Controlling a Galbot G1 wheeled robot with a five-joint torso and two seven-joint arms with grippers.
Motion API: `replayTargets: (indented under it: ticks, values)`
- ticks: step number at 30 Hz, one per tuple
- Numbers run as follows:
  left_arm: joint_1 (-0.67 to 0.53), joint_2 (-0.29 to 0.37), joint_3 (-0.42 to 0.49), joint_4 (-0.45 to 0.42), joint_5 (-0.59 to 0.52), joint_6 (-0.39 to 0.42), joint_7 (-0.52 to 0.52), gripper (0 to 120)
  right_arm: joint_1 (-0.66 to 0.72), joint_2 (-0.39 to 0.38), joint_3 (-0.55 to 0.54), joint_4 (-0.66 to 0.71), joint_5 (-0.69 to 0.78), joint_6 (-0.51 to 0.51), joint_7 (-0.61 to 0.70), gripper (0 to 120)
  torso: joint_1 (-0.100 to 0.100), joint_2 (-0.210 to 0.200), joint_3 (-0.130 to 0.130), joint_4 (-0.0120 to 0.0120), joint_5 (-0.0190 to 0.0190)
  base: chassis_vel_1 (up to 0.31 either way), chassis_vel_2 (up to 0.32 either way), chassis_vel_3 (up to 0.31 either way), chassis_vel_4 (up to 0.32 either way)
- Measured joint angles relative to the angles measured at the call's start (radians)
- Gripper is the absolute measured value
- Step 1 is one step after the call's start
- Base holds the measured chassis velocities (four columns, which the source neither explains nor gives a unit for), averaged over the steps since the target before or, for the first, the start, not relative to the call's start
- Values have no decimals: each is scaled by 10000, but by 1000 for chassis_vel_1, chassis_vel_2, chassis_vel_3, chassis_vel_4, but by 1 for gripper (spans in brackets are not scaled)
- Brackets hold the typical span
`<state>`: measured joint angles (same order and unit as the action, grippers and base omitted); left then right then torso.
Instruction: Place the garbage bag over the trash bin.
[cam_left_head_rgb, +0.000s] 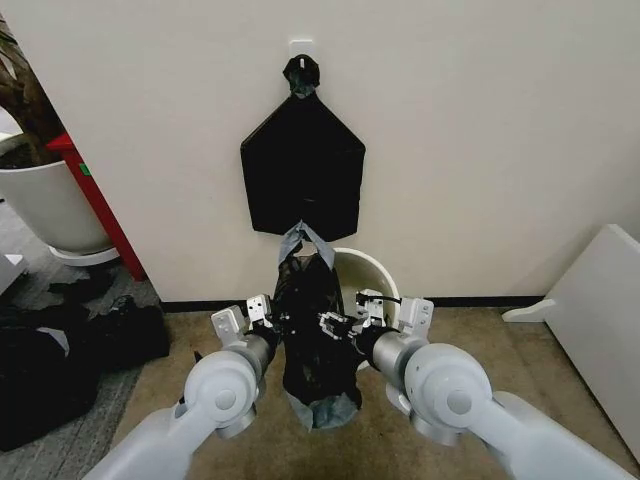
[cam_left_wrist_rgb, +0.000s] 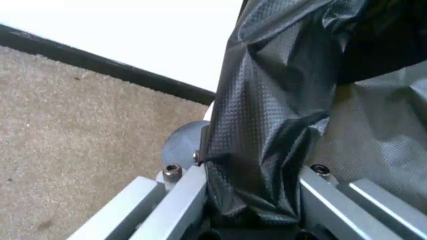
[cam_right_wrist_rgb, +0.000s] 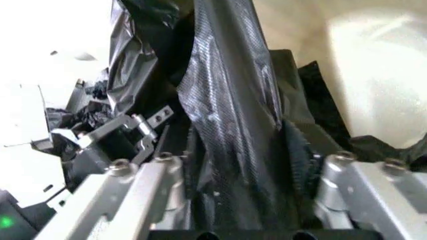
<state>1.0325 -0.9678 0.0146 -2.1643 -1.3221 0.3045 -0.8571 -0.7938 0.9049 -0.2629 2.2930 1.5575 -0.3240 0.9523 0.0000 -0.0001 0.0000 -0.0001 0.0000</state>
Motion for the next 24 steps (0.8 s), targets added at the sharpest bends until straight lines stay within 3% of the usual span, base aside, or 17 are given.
replayTargets:
  ticks: [10, 18, 24]
  values:
    - [454, 47, -216, -191, 248, -3, 28, 0, 746, 154, -891, -356, -792, -145, 159, 0, 0, 0, 0, 2, -1, 0, 0, 0, 0]
    - [360, -37, -163, 5, 396, -11, 72, 0, 1000, 264, -967, -309, -1052, -251, 470, 0, 0, 0, 0, 1, 0, 0, 0, 0, 0]
    - [337, -120, -134, 182, 463, -32, 91, 0, 1135, -377, -485, 135, -1189, -577, 729, 0, 0, 0, 0, 1, 2, 0, 0, 0, 0]
